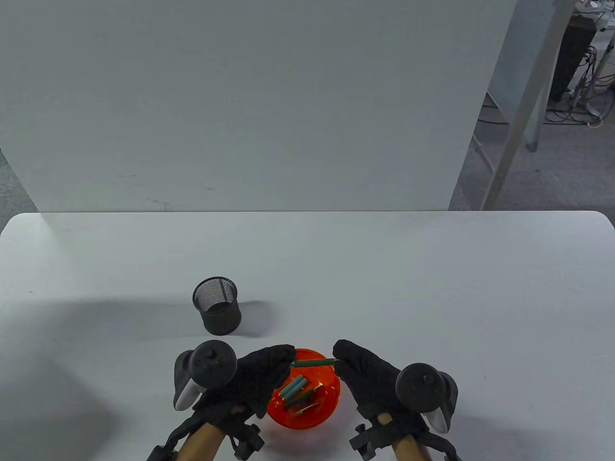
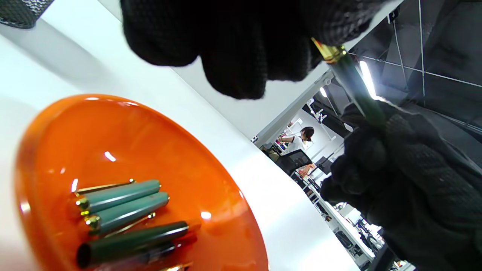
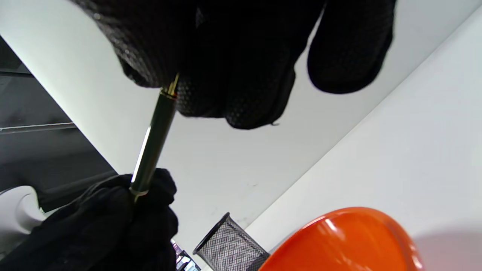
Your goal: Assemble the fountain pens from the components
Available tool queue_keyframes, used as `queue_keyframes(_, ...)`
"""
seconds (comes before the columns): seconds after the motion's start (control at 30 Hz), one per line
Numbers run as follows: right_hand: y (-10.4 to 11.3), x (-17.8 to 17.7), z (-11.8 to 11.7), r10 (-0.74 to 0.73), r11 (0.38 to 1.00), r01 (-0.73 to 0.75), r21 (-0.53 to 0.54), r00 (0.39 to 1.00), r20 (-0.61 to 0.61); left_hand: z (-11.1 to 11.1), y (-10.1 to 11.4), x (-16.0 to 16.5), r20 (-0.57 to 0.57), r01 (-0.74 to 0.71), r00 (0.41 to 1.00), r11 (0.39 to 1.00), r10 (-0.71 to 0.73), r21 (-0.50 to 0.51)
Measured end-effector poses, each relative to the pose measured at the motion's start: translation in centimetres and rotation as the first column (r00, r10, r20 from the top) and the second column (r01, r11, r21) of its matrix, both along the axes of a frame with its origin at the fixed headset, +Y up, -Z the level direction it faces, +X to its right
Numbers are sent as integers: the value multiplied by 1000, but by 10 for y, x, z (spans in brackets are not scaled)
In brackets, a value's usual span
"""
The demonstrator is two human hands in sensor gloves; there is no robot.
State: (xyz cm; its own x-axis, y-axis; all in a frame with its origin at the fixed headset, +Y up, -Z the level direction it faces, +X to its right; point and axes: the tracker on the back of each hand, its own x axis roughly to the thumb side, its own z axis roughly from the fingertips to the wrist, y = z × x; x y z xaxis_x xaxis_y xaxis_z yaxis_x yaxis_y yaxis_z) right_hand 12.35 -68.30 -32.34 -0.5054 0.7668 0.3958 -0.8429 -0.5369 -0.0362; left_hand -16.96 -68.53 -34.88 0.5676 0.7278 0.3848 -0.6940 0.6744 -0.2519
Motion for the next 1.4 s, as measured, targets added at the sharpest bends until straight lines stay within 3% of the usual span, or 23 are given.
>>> queue_keyframes(0.63, -8, 6, -1, -38, 998, 43, -55, 994, 98, 2, 1, 2, 7, 21, 1000, 1000, -21, 23)
queue_keyframes(0.77, -9, 1, -6, -67, 994, 59, -90, 994, -83, 0, 0, -2, -13, 11, 1000, 1000, -11, 9)
queue_keyframes(0.83, -8, -3, -5, -60, 996, 53, -74, 994, -96, 0, 0, -2, -11, 8, 1000, 1000, -8, 4)
queue_keyframes(0.97, -3, -6, -1, 6, 1000, -6, -5, 999, -50, 1, 1, -1, -8, 25, 1000, 1000, -25, 17)
queue_keyframes(1.4, -8, 0, -3, -6, 1000, 7, -30, 999, 35, 5, 4, 6, 30, 33, 999, 999, -34, 37)
